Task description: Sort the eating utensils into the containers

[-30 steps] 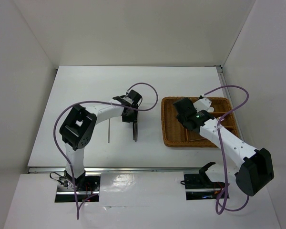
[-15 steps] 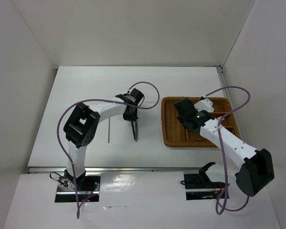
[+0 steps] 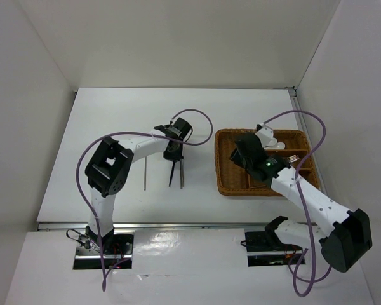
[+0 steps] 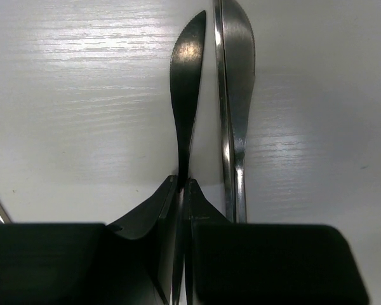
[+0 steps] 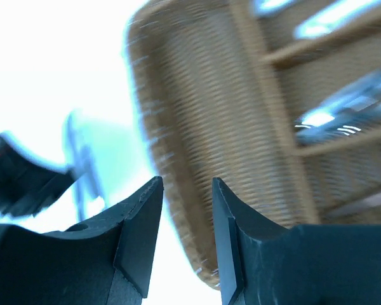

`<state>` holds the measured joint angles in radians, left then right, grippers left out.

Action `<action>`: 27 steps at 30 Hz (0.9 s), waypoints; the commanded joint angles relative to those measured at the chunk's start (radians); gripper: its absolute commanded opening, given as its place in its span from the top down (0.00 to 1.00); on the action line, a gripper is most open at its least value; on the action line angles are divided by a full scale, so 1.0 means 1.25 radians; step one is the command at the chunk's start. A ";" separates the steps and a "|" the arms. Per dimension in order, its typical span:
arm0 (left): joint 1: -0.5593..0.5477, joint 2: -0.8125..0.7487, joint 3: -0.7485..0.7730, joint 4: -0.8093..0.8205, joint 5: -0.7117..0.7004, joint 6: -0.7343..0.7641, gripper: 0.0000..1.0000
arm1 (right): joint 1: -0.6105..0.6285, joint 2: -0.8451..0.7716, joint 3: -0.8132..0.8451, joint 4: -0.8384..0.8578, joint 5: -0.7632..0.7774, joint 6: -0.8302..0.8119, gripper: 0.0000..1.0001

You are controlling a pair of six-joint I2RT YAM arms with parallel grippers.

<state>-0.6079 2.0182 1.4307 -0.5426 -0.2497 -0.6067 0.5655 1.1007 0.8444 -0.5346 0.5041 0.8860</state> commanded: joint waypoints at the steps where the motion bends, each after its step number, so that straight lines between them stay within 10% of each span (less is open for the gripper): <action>1: -0.003 -0.029 -0.005 -0.037 0.032 -0.015 0.87 | 0.016 -0.060 -0.036 0.204 -0.156 -0.164 0.56; 18: 0.004 -0.240 0.080 -0.008 0.141 -0.101 0.86 | 0.097 0.061 -0.019 0.424 -0.465 -0.282 0.52; 27: 0.004 -0.282 0.056 0.039 0.216 -0.131 0.86 | 0.097 0.111 -0.002 0.499 -0.525 -0.292 0.31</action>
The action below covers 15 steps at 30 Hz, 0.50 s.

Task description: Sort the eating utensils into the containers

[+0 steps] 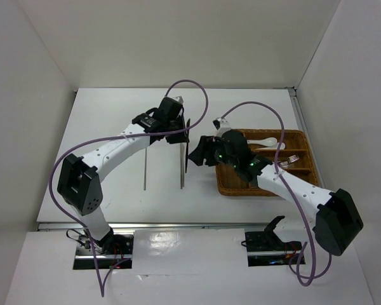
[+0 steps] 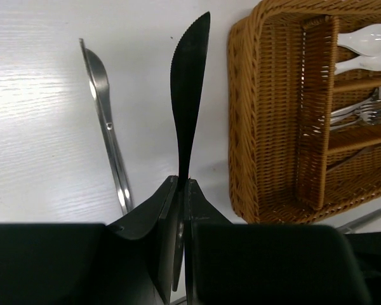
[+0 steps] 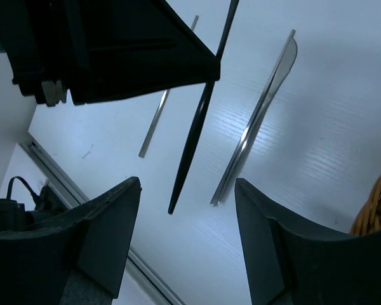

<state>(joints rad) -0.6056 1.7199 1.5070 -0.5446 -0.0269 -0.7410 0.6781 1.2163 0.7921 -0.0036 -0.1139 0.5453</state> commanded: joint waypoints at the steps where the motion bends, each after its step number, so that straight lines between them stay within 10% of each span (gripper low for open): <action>1: 0.002 -0.052 -0.005 0.048 0.046 -0.031 0.86 | 0.007 0.033 0.047 0.074 -0.030 -0.019 0.31; 15: -0.005 -0.068 -0.021 0.074 0.098 -0.038 0.86 | 0.016 0.140 0.083 0.090 0.025 -0.026 0.44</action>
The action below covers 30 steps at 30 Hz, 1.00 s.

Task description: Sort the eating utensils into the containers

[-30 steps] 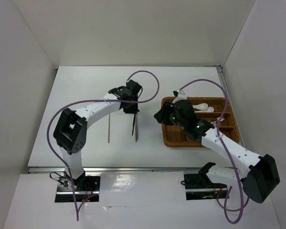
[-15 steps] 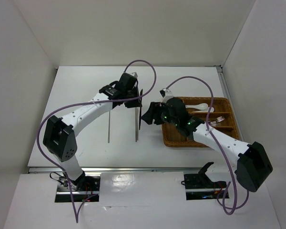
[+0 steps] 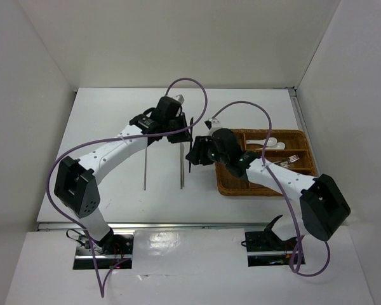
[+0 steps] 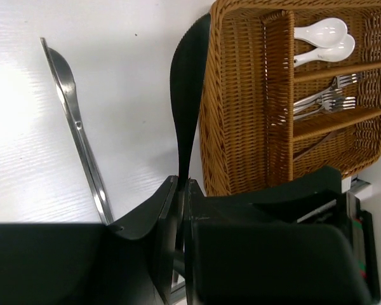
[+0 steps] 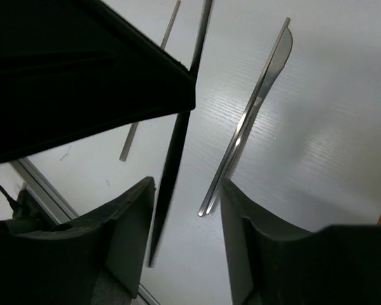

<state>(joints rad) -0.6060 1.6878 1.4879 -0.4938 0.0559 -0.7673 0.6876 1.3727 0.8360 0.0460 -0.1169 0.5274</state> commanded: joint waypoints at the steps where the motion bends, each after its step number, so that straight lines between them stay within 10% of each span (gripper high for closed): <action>1: -0.005 -0.042 -0.006 0.044 0.031 -0.017 0.86 | 0.008 0.015 0.048 0.050 0.035 -0.012 0.49; 11: -0.005 -0.058 -0.014 0.015 -0.024 0.010 0.73 | 0.008 0.030 0.091 -0.092 0.250 0.125 0.98; 18: 0.050 -0.123 -0.013 -0.034 -0.143 0.058 0.49 | 0.001 -0.022 0.117 -0.424 0.506 0.405 1.00; 25: 0.099 -0.150 -0.081 -0.027 -0.131 0.065 0.48 | -0.121 -0.131 0.087 -0.825 0.618 0.785 1.00; 30: 0.099 -0.135 -0.090 -0.019 -0.097 0.065 0.47 | -0.243 -0.189 0.025 -0.865 0.618 0.840 1.00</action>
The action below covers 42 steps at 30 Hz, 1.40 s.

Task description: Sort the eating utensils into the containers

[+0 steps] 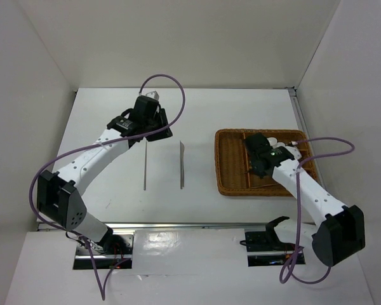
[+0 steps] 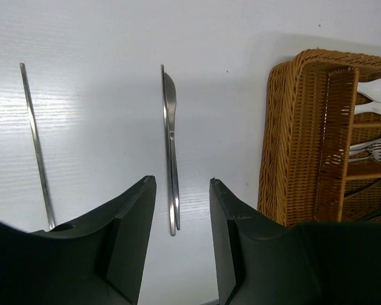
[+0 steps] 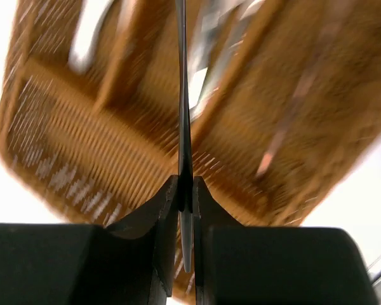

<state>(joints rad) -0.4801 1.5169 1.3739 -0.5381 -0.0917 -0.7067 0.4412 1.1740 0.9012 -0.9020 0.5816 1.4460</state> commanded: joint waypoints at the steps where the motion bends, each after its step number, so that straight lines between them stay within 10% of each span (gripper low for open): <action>1: -0.001 0.009 0.002 0.017 0.021 0.017 0.47 | -0.060 -0.037 -0.035 -0.107 0.059 0.105 1.00; 19: -0.001 0.031 -0.011 0.017 0.029 0.041 0.48 | -0.103 0.032 -0.087 -0.152 0.145 0.226 0.94; 25: -0.001 0.045 -0.018 0.017 0.044 0.041 0.48 | -0.103 0.056 -0.040 -0.173 0.130 0.219 0.52; 29: -0.001 0.054 -0.027 0.033 0.068 0.041 0.48 | -0.103 0.056 0.008 -0.158 0.109 0.128 0.38; 42: -0.066 0.151 -0.060 0.061 0.087 0.067 0.49 | 0.007 0.016 0.063 0.161 -0.025 -0.253 0.36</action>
<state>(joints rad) -0.5255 1.6917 1.2900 -0.4923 0.0196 -0.6533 0.4000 1.2327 0.9684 -0.8639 0.5709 1.2728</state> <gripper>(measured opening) 0.509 0.641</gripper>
